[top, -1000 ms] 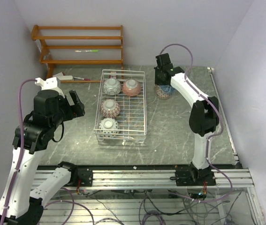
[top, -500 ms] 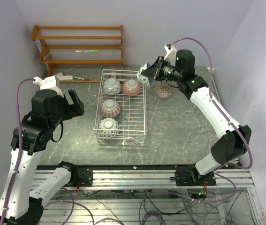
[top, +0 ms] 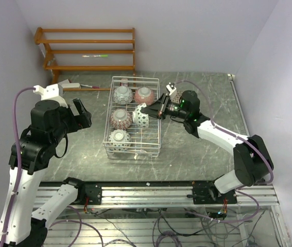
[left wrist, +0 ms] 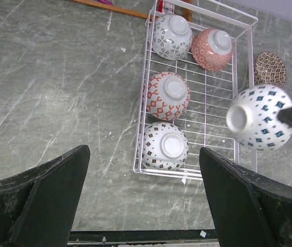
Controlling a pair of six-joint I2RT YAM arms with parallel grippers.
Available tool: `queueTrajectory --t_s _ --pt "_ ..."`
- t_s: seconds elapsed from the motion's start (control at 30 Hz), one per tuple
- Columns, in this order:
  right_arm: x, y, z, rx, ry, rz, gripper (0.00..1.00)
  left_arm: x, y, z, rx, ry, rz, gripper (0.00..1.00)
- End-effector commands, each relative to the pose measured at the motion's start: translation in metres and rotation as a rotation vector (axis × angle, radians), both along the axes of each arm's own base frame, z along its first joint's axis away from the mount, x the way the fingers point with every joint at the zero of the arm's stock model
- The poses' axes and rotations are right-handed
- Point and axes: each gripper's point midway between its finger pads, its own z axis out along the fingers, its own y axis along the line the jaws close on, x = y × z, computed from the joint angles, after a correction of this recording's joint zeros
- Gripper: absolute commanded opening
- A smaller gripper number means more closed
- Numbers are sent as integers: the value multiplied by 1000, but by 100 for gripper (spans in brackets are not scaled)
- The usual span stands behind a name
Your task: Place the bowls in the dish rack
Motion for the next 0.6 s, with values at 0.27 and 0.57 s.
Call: queueTrajectory --t_s 0.27,0.57 --pt "-10 16 -7 232 65 29 0 -9 -2 15 -37 -44 -11 100" --pt "-9 20 -52 210 170 -1 0 -10 1 14 -31 -40 2 100"
